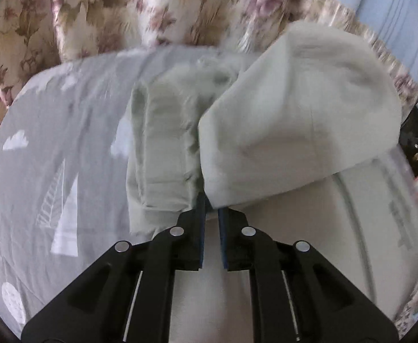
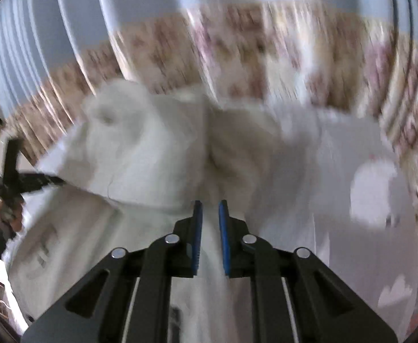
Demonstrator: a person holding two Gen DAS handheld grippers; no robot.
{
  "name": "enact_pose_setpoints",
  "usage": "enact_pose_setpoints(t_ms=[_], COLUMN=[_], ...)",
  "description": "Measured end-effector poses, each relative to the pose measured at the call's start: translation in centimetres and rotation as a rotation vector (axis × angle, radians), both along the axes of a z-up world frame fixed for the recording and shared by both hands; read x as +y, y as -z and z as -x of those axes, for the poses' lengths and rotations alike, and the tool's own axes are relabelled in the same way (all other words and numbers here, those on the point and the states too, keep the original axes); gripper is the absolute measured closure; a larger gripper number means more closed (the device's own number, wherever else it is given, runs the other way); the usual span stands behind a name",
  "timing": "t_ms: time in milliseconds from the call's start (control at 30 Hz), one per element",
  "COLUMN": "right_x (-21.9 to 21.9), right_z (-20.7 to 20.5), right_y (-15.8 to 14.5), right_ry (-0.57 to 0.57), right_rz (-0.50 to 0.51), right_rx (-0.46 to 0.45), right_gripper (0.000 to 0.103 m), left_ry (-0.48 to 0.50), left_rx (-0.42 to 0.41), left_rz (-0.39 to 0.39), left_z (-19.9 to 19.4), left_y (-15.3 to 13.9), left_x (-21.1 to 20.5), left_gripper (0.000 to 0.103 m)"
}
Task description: Fold large clothes
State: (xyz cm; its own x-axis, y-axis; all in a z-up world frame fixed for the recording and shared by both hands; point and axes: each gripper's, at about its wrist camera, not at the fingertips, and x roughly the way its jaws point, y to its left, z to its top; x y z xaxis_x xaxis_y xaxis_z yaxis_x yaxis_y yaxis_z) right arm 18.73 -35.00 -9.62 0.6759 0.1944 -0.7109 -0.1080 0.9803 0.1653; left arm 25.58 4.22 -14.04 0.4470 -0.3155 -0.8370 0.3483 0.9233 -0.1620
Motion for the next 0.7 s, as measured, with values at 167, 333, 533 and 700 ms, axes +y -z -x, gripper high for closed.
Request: enact_pose_setpoints(t_ms=[167, 333, 533, 700], right_x=[-1.4, -1.7, 2.8, 5.4], right_z=[2.8, 2.5, -1.5, -4.2], right_y=[0.0, -2.8, -3.3, -3.3], right_ry=[0.031, 0.053, -0.027, -0.062], right_rz=[0.037, 0.038, 0.040, 0.030], right_rx=[0.011, -0.057, -0.106, -0.105], right_gripper=[0.085, 0.076, 0.076, 0.076], left_ry=[-0.002, -0.042, -0.084, -0.035], left_rx=[-0.089, -0.212, -0.212, -0.184], left_rz=[-0.146, -0.157, -0.095, -0.048], left_z=[3.2, 4.8, 1.0, -1.7], left_y=[-1.7, -5.1, -7.0, -7.5], left_x=[0.0, 0.7, -1.9, -5.7], left_gripper=[0.010, 0.011, 0.026, 0.035])
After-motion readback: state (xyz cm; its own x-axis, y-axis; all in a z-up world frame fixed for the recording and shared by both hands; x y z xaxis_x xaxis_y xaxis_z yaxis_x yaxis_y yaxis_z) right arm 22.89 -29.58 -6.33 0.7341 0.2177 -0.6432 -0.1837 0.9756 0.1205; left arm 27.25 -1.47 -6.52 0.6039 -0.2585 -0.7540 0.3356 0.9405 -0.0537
